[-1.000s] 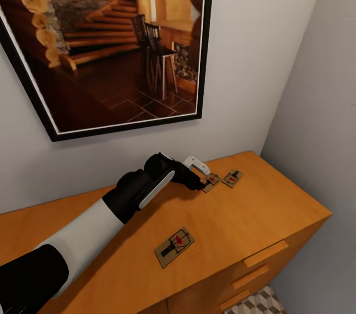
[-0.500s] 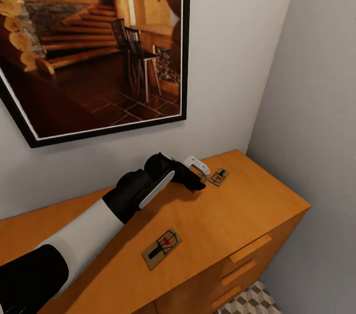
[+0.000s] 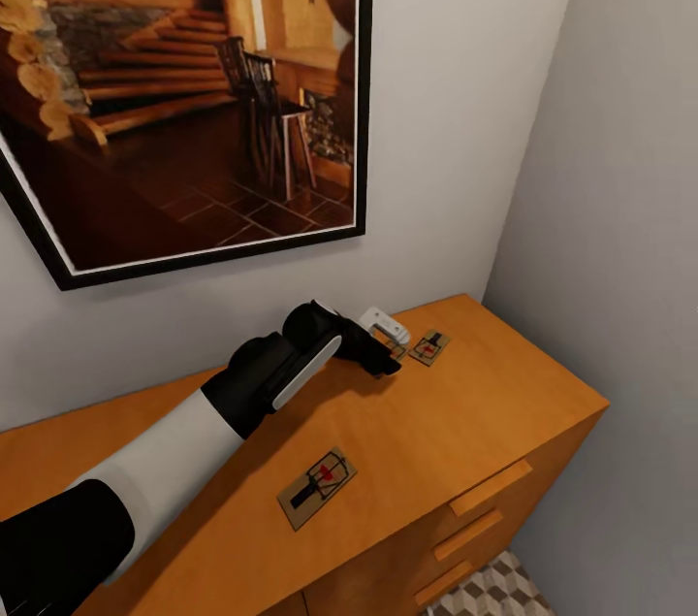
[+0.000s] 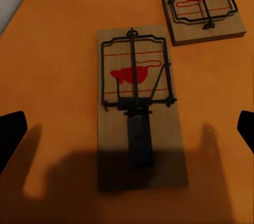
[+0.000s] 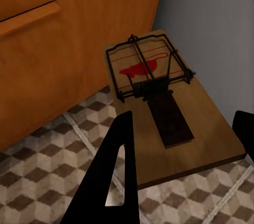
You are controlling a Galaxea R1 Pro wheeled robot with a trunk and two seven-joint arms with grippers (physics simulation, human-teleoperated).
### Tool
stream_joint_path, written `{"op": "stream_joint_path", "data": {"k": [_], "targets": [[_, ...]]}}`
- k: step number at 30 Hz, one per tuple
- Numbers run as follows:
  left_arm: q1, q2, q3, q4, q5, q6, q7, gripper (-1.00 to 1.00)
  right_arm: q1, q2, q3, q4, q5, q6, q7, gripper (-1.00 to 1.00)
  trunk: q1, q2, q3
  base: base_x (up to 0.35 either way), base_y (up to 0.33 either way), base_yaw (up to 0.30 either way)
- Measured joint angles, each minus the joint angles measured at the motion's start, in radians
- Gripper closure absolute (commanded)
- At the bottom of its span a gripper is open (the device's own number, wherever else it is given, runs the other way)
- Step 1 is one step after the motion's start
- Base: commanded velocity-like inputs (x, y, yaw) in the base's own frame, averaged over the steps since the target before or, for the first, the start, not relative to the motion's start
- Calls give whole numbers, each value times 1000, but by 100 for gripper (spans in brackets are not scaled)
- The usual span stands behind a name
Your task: Take the four mousetraps from the cabinet in the bathroom and place them on the bathroom floor. Make sure all four end up on the same floor surface, and ensure that at least two of them are either under or directly next to the same bathroom sink.
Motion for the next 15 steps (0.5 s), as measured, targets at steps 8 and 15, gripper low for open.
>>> {"op": "stream_joint_path", "data": {"k": [8, 15], "targets": [[-1, 2, 0, 23, 0, 0, 1, -100, 0, 0, 0, 0, 0, 0, 0, 100, 0, 0, 0, 0, 0, 0], [0, 2, 0, 33, 0, 0, 1, -100, 0, 0, 0, 0, 0, 0, 0, 100, 0, 0, 0, 0, 0, 0]]}}
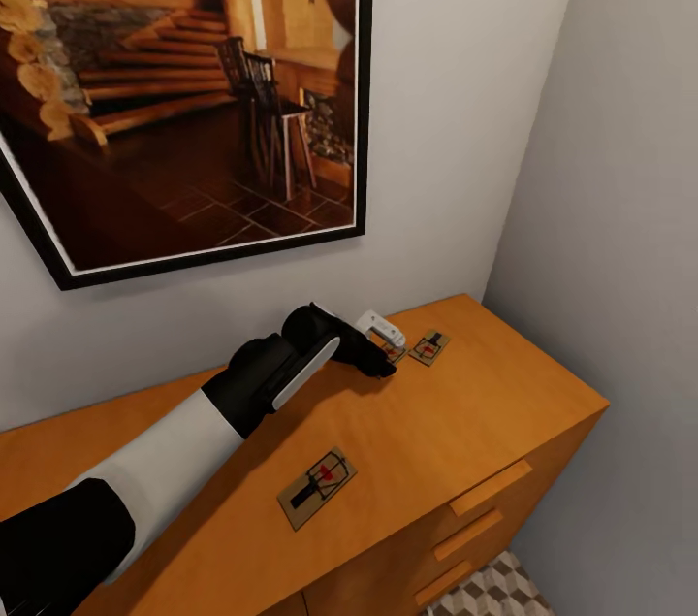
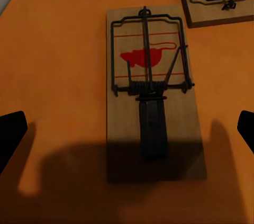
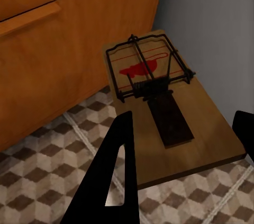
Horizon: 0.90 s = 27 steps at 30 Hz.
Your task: Take the four mousetraps from the cabinet in the bathroom and place them on the bathroom floor. Make sure all four end up on the same floor surface, and ensure that at least two of them are either under or directly next to the same bathroom sink.
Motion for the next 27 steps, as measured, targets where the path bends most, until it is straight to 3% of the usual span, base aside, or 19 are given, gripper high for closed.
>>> {"op": "stream_joint_path", "data": {"k": [27], "targets": [[0, -3, -1, 20, -2, -2, 3, -100, 0, 0, 0, 0, 0, 0, 0, 100, 0, 0, 0, 0, 0, 0]]}}
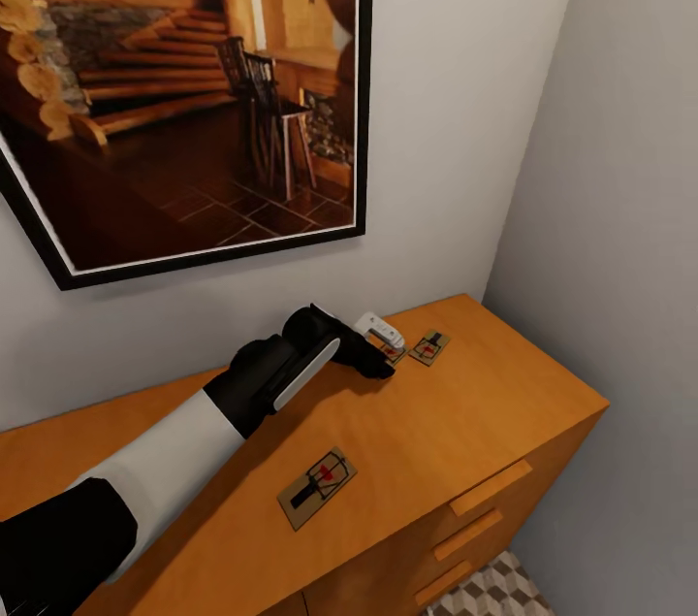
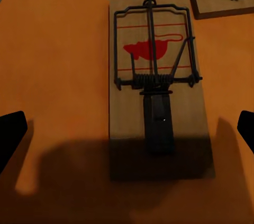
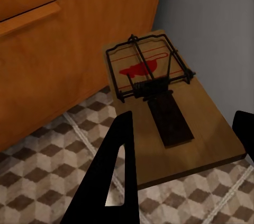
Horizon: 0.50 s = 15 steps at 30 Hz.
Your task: Take the four mousetraps from the cabinet in the bathroom and place them on the bathroom floor. Make sure all four end up on the same floor surface, and ensure that at least two of them are either under or directly next to the same bathroom sink.
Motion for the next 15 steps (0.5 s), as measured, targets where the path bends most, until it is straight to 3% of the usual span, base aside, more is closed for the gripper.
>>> {"op": "stream_joint_path", "data": {"k": [15], "targets": [[0, -1, -21, 7, -2, 0, 0, -100, 0, 0, 0, 0, 0, -1, 0, 100, 0, 0, 0, 0, 0, 0]]}}
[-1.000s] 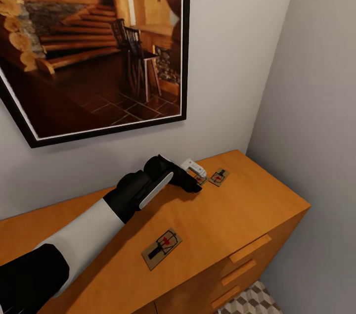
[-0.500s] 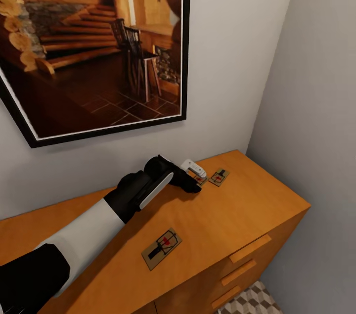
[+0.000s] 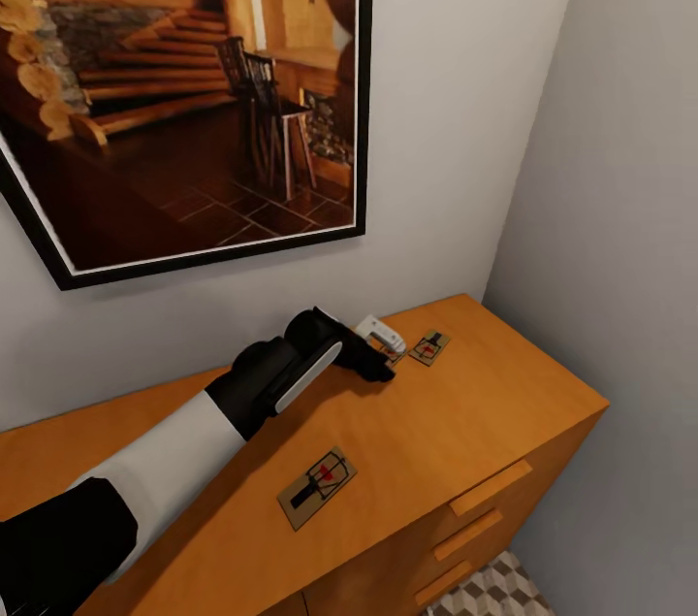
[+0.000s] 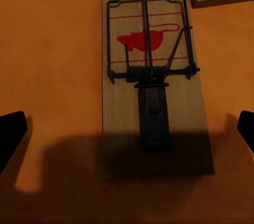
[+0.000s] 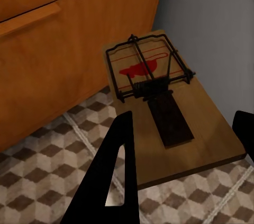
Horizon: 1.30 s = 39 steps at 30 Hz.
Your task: Take the four mousetraps from the cabinet in the bathroom and place them on the bathroom floor. Make sure all four end up on the same floor surface, and ensure that at least two of them are either under or directly next to the same bathroom sink.
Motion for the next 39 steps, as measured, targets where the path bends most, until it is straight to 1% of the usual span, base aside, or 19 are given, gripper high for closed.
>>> {"op": "stream_joint_path", "data": {"k": [4, 36, 37, 39], "targets": [[-1, 0, 0, 13, 5, 0, 1, -100, 0, 0, 0, 0, 0, 0, 0, 100, 0, 0, 0, 0, 0, 0], [-1, 0, -2, 10, 1, -1, 0, -100, 0, 0, 0, 0, 0, 0, 0, 100, 0, 0, 0, 0, 0, 0], [-1, 0, -2, 10, 1, -1, 0, 100, 0, 0, 0, 0, 0, 0, 0, 100, 0, 0, 0, 0, 0, 0], [0, 0, -2, 11, 7, -1, -1, 100, 0, 0, 0, 0, 1, 0, 0, 100, 0, 0, 0, 0, 0, 0]]}}
